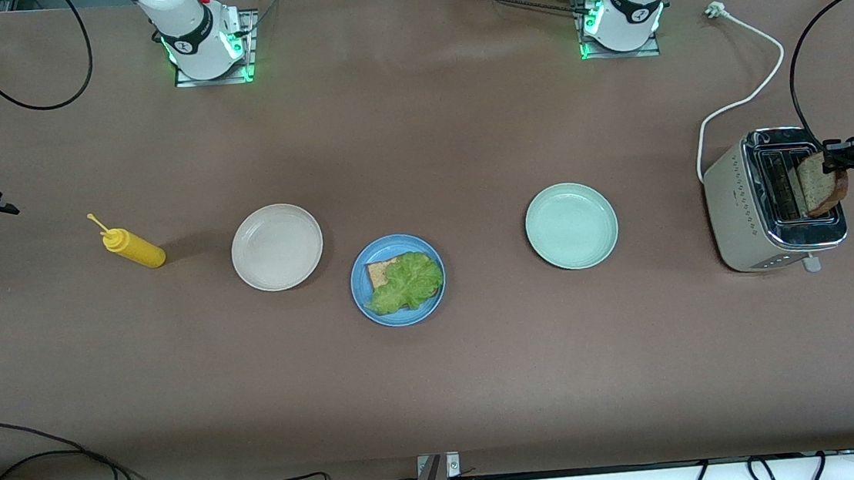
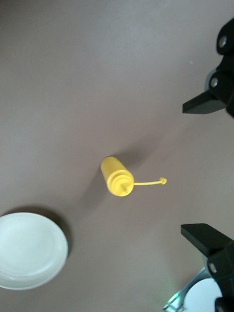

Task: Make sandwich in blue plate with both arms
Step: 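Set down the mustard bottle while the left gripper grasps toaster bread, then lift the bread slice out of the toaster with the left gripper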

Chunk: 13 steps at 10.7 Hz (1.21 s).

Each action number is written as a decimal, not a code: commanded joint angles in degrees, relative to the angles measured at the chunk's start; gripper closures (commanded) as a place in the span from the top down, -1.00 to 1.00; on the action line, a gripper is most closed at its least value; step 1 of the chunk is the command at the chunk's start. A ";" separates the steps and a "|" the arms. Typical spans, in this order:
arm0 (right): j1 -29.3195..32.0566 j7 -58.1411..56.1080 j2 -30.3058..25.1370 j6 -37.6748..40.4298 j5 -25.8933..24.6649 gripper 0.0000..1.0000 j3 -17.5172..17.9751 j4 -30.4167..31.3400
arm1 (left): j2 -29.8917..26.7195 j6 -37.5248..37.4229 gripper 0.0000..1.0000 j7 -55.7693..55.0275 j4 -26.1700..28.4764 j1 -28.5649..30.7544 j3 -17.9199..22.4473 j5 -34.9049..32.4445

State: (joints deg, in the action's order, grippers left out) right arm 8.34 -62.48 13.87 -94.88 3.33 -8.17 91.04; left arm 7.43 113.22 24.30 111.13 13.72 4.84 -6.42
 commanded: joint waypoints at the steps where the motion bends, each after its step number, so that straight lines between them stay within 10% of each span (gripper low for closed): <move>1: -0.25 22.32 -6.30 1.87 -5.00 1.00 7.00 2.21 | -3.29 -1.94 -1.00 0.75 -0.12 -1.84 0.08 1.24; 7: -5.96 66.03 -12.27 3.74 -4.39 1.00 9.13 4.14 | -7.25 -7.83 -1.00 0.67 -7.23 -4.48 -2.28 1.24; 13: -8.86 64.79 -15.63 1.97 -1.51 1.00 5.27 4.68 | -7.61 -8.01 -1.00 -5.83 -9.53 -5.80 -7.47 6.85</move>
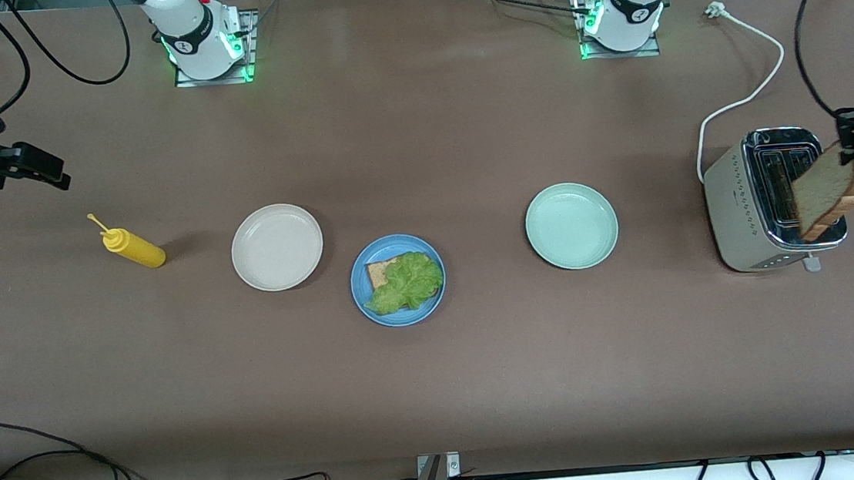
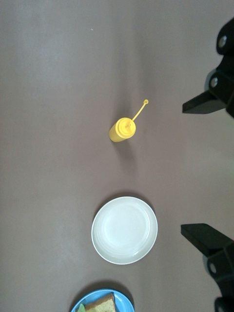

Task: Make sandwich in blue plate with both arms
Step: 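Lift the bread slice out of the toaster with the left gripper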

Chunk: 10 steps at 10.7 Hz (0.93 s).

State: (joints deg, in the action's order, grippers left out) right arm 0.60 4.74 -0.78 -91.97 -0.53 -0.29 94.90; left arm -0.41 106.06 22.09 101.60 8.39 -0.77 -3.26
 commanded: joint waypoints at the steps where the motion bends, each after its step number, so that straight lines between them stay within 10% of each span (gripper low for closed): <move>1: -1.21 -2.72 -0.98 -0.59 2.99 1.00 -2.87 0.73 | 0.76 -0.85 -1.00 -6.42 0.17 -1.08 -3.52 3.78; 10: -0.95 -3.07 0.24 -0.67 3.25 1.00 -2.79 -0.24 | 9.73 -0.32 -1.00 -31.76 -0.52 -7.76 -11.01 21.78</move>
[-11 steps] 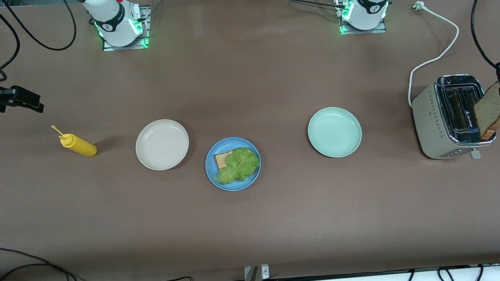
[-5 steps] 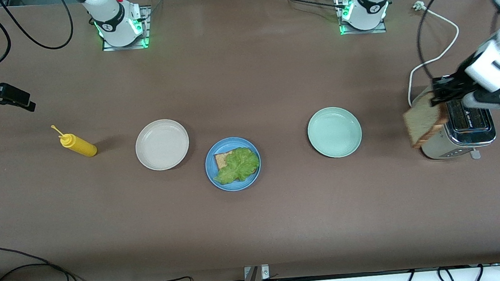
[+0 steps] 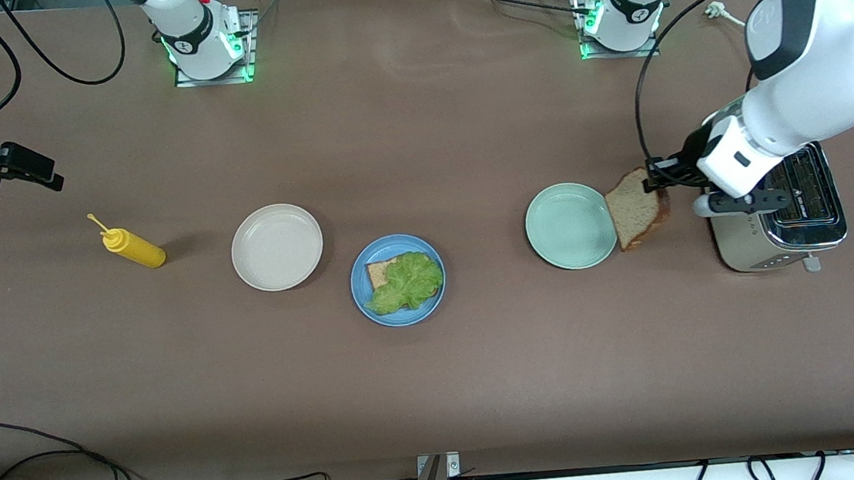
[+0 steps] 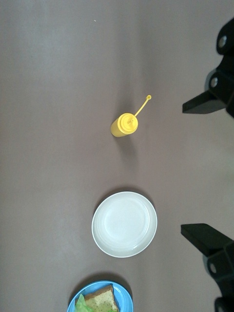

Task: Make sandwich in blue plate with both arms
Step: 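Lift the bread slice out of the toaster with the left gripper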

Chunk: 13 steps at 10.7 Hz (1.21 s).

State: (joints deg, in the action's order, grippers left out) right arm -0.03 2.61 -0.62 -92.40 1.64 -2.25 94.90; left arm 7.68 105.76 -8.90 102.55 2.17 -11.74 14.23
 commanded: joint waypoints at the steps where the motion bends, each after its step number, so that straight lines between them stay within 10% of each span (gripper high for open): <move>1: -0.23 -1.20 0.27 -0.24 1.78 1.00 -0.83 -0.32 | 2.59 0.06 -1.00 -1.63 -1.65 -3.12 -0.04 7.27; 13: -0.32 -1.03 0.19 1.34 0.82 1.00 -0.74 -2.52 | 21.39 15.34 -1.00 -24.57 -16.31 -23.08 0.75 29.61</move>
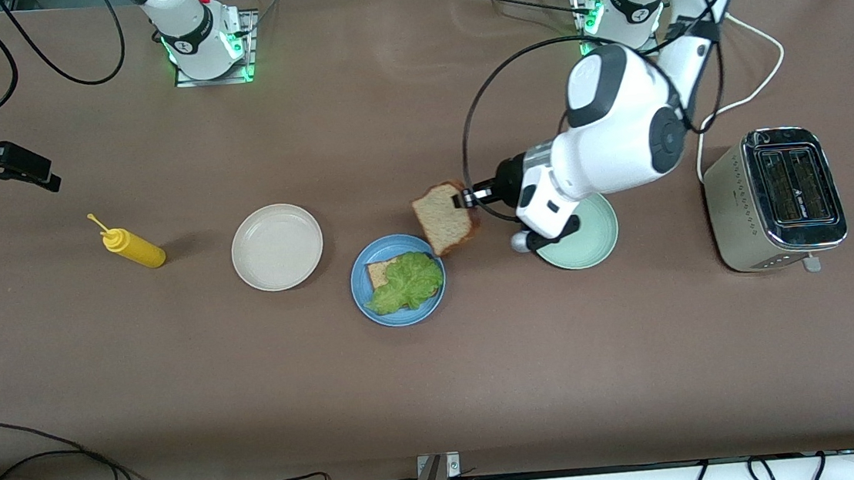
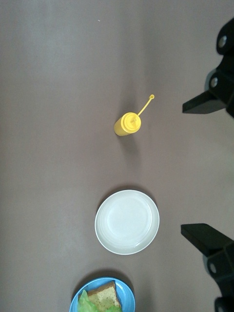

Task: Make sandwich in blue plate with both arms
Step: 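Carry the bread slice over the lettuce on the blue plate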

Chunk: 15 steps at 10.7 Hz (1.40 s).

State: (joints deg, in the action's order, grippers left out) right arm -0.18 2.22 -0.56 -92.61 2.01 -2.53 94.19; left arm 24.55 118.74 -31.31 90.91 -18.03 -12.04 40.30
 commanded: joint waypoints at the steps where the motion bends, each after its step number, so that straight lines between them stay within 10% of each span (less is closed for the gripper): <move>1: -0.17 -0.72 0.04 1.56 0.45 1.00 -0.46 -1.82 | 6.89 4.72 -1.00 -4.44 -6.69 -4.98 1.06 4.16; 15: -0.34 -0.55 0.21 1.29 -2.71 1.00 -0.19 -1.82 | 23.43 17.31 -1.00 -4.12 -21.30 -15.11 6.86 3.38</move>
State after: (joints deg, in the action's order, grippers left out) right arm -0.17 2.14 -0.57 -92.23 0.27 -2.57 93.59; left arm 45.72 135.49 -38.54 71.70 -32.18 -6.21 42.66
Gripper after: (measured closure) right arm 0.000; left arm 0.907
